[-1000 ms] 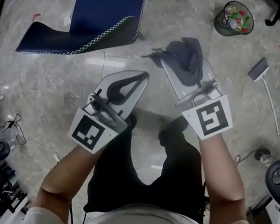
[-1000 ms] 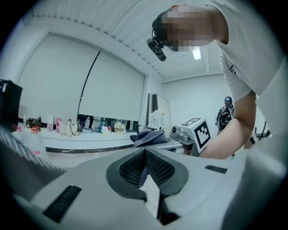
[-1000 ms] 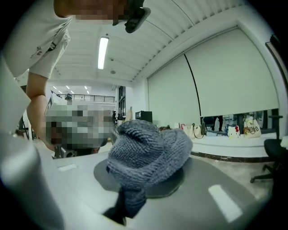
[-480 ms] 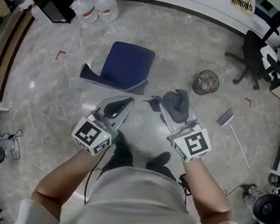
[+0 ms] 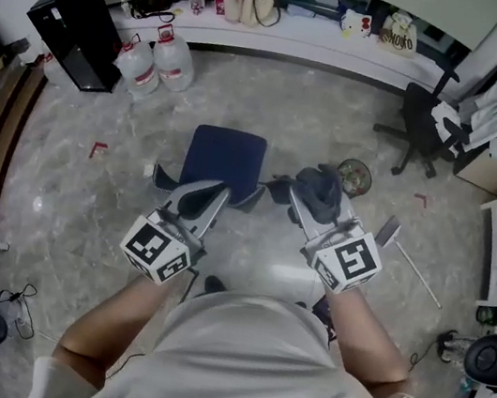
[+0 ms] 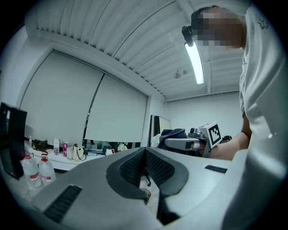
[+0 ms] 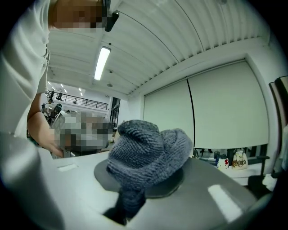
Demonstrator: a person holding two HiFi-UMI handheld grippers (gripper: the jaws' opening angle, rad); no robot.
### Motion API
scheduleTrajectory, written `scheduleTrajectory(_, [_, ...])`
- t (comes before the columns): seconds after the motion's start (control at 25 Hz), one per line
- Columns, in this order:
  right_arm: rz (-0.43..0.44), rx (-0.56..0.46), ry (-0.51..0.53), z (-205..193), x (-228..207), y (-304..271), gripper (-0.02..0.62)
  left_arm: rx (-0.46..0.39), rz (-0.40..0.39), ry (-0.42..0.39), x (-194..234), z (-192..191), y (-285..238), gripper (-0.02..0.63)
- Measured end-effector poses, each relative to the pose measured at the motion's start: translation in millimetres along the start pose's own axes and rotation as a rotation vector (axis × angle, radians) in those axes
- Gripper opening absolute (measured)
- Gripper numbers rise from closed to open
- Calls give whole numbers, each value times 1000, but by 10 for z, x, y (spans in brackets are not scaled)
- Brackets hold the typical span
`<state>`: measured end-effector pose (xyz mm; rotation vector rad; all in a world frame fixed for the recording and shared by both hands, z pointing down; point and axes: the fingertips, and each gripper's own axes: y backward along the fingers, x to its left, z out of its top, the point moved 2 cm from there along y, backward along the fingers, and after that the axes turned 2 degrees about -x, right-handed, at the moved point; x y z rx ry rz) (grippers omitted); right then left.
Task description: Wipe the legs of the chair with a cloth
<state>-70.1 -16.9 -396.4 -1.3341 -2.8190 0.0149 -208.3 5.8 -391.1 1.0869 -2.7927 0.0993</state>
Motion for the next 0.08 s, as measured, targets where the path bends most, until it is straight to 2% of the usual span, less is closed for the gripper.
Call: scheduleTrajectory(0.08, [-11,-8,-1,115,94,-137,58,-2,-4,18,147,48,132,5])
